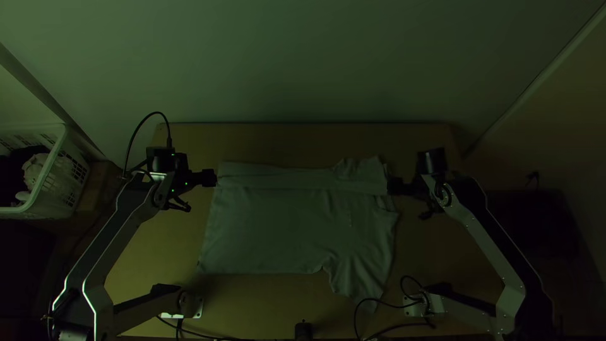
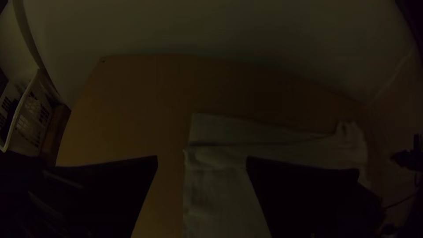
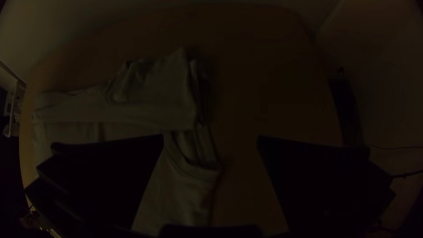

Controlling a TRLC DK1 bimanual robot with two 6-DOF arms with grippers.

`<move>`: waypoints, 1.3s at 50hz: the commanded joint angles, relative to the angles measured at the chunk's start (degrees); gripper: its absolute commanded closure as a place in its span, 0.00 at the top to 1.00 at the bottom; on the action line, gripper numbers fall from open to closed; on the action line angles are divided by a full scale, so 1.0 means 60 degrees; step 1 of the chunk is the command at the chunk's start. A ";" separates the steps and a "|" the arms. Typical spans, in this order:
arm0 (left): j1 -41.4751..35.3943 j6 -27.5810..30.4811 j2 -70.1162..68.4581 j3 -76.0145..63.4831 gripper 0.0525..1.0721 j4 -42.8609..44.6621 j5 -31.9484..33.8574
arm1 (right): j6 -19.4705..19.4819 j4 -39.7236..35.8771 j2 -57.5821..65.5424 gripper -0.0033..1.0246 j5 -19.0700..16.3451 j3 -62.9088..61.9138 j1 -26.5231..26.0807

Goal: Fold the t-shirt

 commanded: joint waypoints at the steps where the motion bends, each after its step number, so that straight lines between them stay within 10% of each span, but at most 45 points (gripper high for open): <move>1: -0.0171 0.0397 -0.0601 -0.0426 0.96 -0.0770 0.0067 | 0.0219 -0.0389 -0.0510 0.96 0.0069 -0.0225 0.0033; 32: -0.0786 0.2302 -0.2944 -0.1495 0.95 -0.5809 -0.0094 | 0.1083 -0.4198 -0.2019 0.90 0.0054 -0.0693 0.2231; 65: -0.1767 0.3063 -0.1641 -0.3106 0.94 -0.6175 -0.1119 | 0.3017 -0.4871 -0.2224 0.90 -0.1132 -0.1265 0.2597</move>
